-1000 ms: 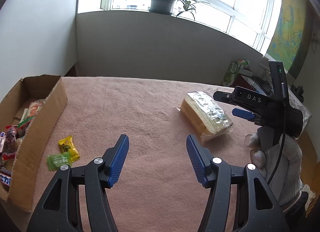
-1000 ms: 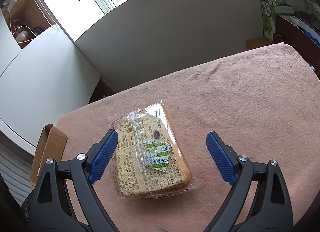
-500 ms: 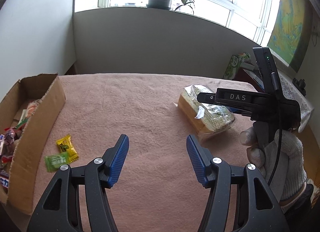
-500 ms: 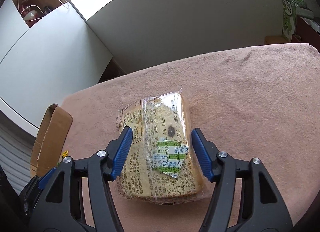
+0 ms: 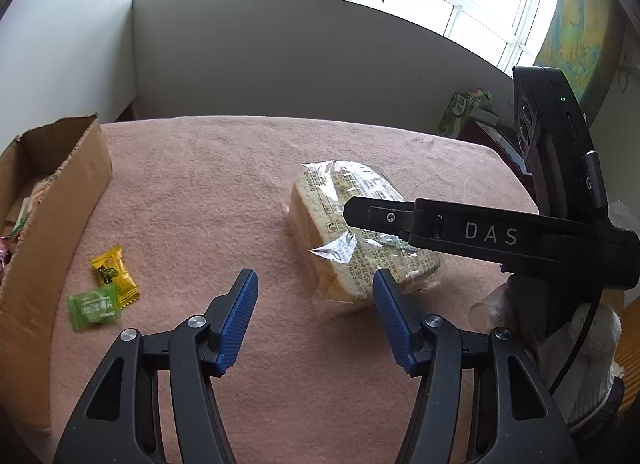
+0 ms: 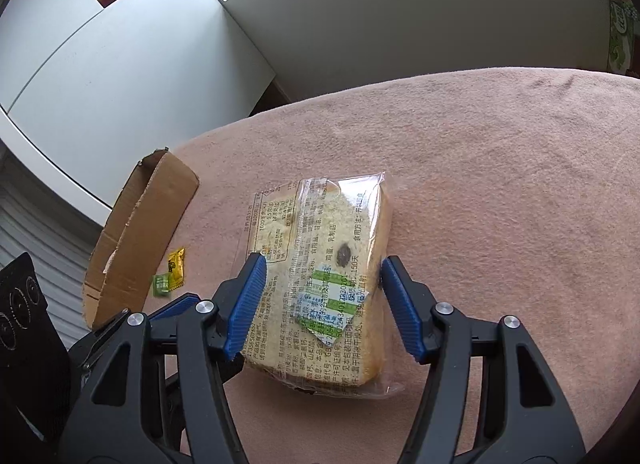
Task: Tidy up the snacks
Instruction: 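Close the right gripper on the bread loaf, left gripper pressing its other side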
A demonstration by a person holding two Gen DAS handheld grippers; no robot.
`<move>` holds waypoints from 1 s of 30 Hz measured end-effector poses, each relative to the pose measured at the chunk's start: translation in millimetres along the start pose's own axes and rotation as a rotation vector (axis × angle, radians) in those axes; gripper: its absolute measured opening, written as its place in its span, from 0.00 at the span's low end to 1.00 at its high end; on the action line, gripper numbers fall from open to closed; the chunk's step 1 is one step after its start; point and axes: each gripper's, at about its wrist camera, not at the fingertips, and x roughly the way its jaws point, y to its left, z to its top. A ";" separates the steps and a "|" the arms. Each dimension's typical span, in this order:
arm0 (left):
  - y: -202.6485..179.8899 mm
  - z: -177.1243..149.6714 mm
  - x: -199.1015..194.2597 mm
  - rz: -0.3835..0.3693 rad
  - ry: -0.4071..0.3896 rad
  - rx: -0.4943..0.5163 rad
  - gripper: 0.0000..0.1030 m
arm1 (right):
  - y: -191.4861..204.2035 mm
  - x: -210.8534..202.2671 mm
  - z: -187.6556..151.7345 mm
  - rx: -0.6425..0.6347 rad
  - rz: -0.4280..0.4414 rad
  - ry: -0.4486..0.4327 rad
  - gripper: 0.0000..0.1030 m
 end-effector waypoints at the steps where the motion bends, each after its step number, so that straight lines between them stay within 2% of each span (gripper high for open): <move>1: 1.1 -0.1 0.5 -0.005 0.003 -0.003 0.58 | 2.4 1.6 -1.1 0.000 0.007 0.003 0.61; 8: 10.0 -3.4 -0.6 -0.056 0.022 -0.040 0.58 | 5.7 -3.0 -10.4 0.011 0.043 0.011 0.57; 12: 6.2 -4.5 -0.5 -0.073 0.028 -0.029 0.58 | 8.5 -16.6 -21.3 -0.003 0.017 -0.008 0.55; 15: 3.3 -6.5 0.9 -0.093 0.038 -0.018 0.59 | 10.5 -20.1 -27.8 -0.006 -0.005 -0.014 0.50; 25: -2.0 -5.3 10.5 -0.138 0.061 -0.007 0.60 | -5.2 -11.6 -23.3 0.057 0.063 0.017 0.50; 30: -7.9 -4.6 12.6 -0.144 0.067 0.023 0.60 | -0.7 -12.2 -24.5 0.034 0.067 0.019 0.50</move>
